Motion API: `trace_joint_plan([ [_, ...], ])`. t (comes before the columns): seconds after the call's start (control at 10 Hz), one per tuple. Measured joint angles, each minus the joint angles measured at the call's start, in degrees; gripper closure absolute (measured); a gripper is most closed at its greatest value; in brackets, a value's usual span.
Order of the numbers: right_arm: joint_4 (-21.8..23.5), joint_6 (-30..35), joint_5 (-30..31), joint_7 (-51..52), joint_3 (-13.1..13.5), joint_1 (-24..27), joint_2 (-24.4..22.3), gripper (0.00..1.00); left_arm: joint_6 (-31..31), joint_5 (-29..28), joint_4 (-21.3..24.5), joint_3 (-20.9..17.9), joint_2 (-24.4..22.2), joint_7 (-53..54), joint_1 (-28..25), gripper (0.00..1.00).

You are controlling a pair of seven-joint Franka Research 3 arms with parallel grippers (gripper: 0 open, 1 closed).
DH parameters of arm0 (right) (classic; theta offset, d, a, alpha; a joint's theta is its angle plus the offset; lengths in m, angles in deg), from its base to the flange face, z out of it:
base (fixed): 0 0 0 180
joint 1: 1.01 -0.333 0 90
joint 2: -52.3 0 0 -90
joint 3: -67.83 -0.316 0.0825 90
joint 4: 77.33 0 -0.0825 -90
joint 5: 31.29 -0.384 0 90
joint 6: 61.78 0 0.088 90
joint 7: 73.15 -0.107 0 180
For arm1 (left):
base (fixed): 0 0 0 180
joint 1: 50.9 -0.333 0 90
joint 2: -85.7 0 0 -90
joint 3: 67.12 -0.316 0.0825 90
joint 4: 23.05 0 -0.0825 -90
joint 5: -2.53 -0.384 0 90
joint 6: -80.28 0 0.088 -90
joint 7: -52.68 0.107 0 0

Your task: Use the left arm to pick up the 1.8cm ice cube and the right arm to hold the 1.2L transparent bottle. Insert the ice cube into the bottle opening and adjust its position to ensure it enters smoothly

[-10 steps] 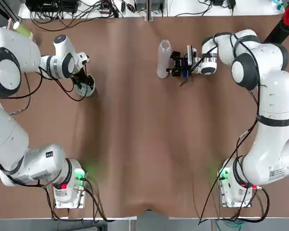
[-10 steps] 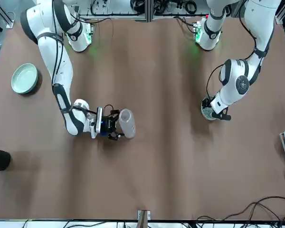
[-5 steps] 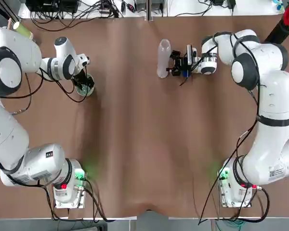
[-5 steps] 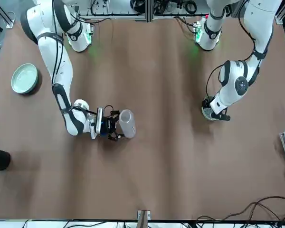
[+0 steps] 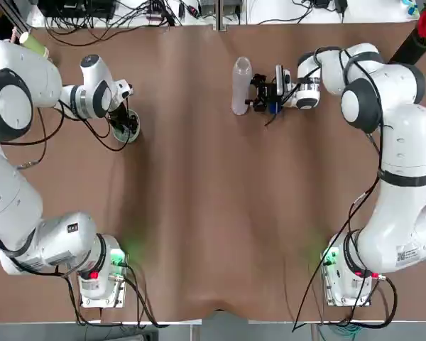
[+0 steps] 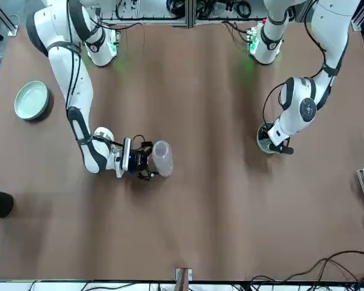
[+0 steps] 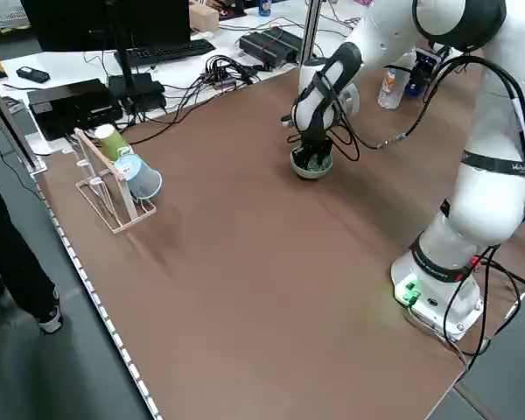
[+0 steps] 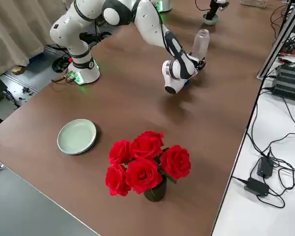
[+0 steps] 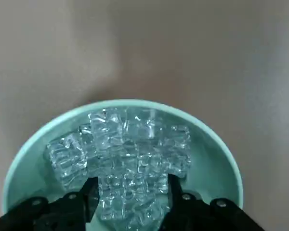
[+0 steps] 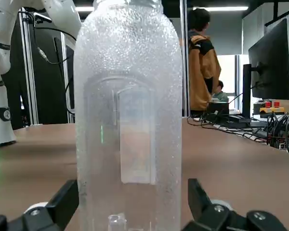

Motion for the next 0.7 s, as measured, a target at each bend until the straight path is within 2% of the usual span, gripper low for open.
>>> trace_joint_plan([
  [0.7, -0.4, 0.0, 0.0, 0.0, 0.1, 0.3, 0.0, 0.00, -0.7, 0.0, -0.4, 0.0, -1.3, -0.3, 0.0, 0.41],
])
